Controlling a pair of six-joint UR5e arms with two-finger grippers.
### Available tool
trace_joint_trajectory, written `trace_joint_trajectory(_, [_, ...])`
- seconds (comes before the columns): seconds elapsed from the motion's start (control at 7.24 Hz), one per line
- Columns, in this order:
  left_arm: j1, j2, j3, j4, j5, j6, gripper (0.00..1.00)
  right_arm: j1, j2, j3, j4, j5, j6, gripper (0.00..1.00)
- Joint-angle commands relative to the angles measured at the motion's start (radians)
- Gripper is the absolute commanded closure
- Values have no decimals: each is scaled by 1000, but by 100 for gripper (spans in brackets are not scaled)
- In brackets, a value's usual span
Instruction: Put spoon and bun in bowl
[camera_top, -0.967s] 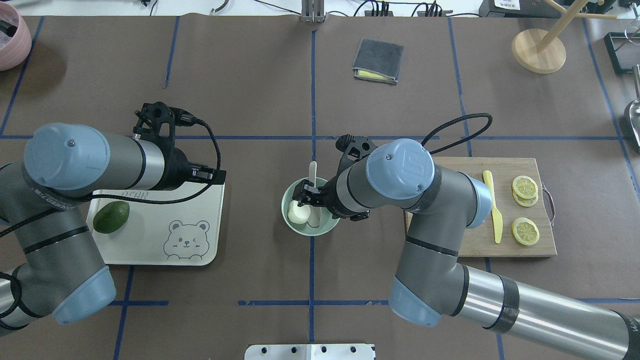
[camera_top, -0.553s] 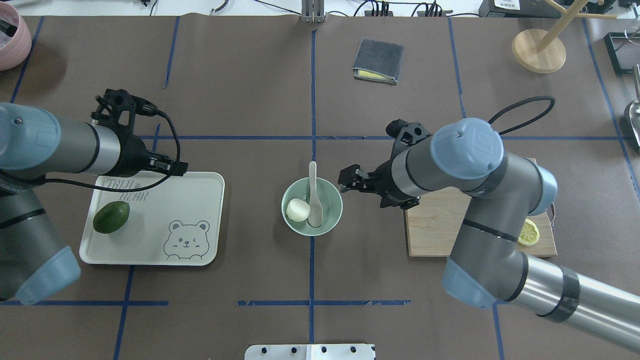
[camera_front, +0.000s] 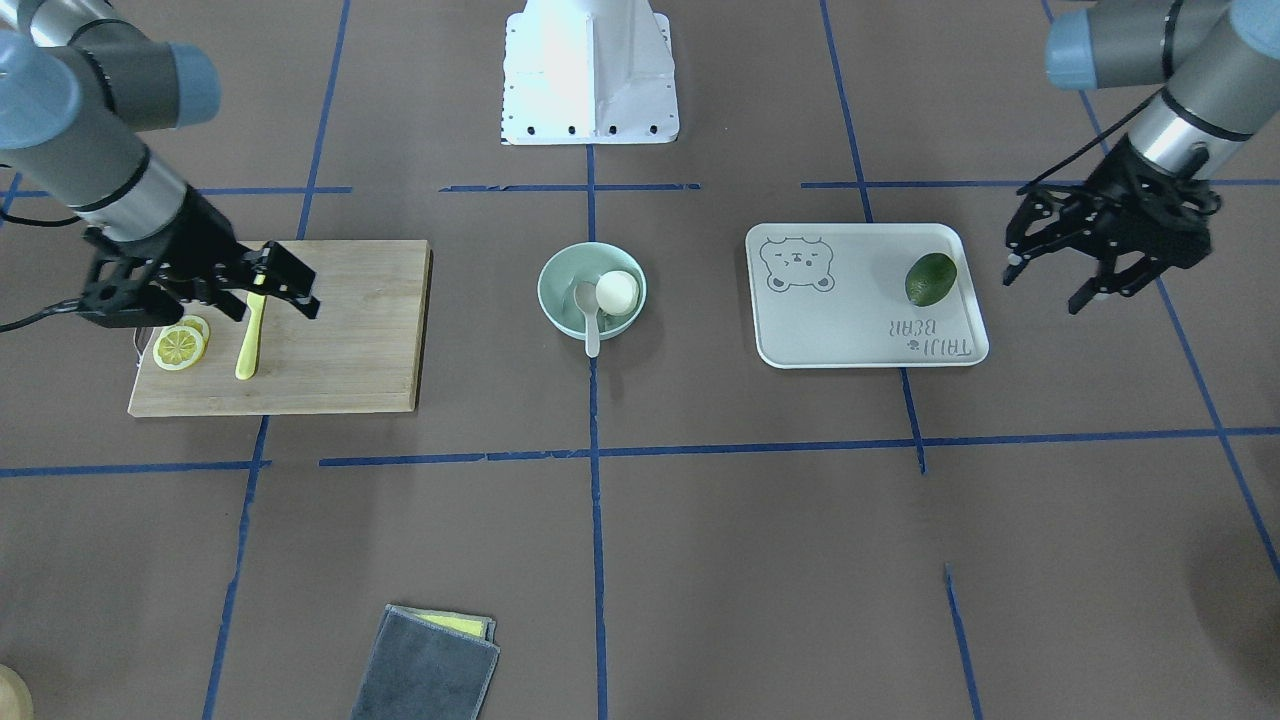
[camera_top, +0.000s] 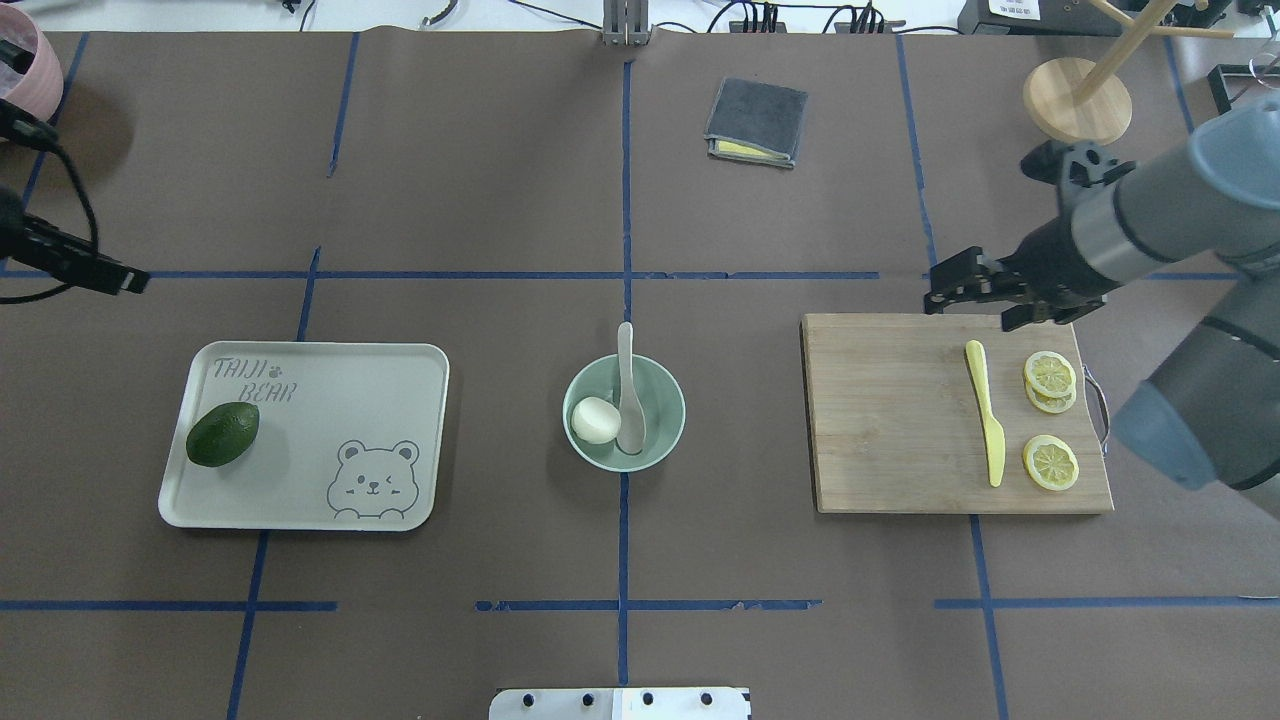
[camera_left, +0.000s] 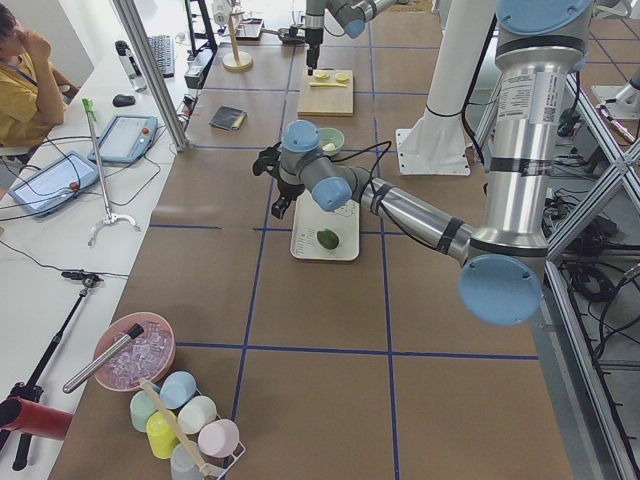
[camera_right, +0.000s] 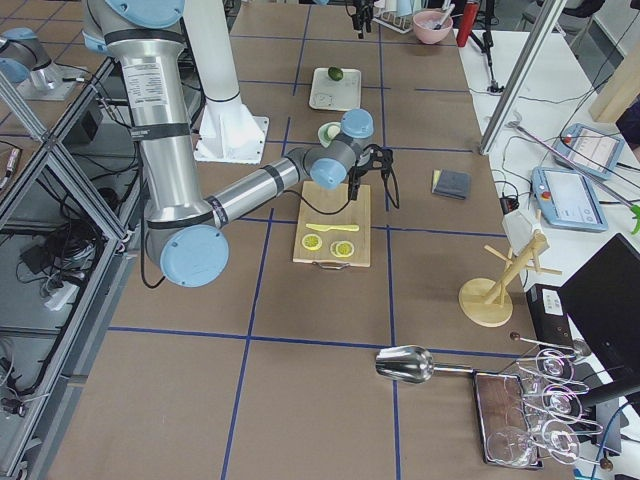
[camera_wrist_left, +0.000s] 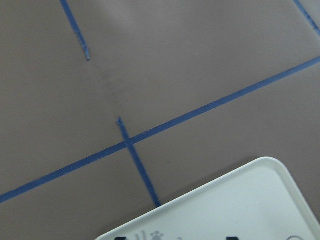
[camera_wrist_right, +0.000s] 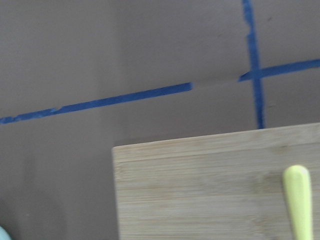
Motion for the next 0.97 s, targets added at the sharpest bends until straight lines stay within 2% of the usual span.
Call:
trace_joint_trajectory(0.0, [-191,49,95,8,-82,225,23,202,-141,-15,-31,77,-370,0])
trace_joint_trajectory(0.14, [-220,49,115,13,-82,230,23,271,-157,-15,-123,81,-539,0])
trace_joint_trajectory(0.28, [-261,44,115,81,-91,236,14,331,-152,-15,-244,97,-698,0])
trace_joint_trajectory(0.41, [-306,40,118,165,-105,336,1,369,-152,-15,-300,97,-780,0])
trace_joint_trajectory(0.69, [-375,6,106,410,-104,482,0,443,-156,-24,-402,97,-945,0])
trace_joint_trajectory(0.83, [-386,12,110,465,-105,500,0,478,-149,-29,-468,97,-1030,0])
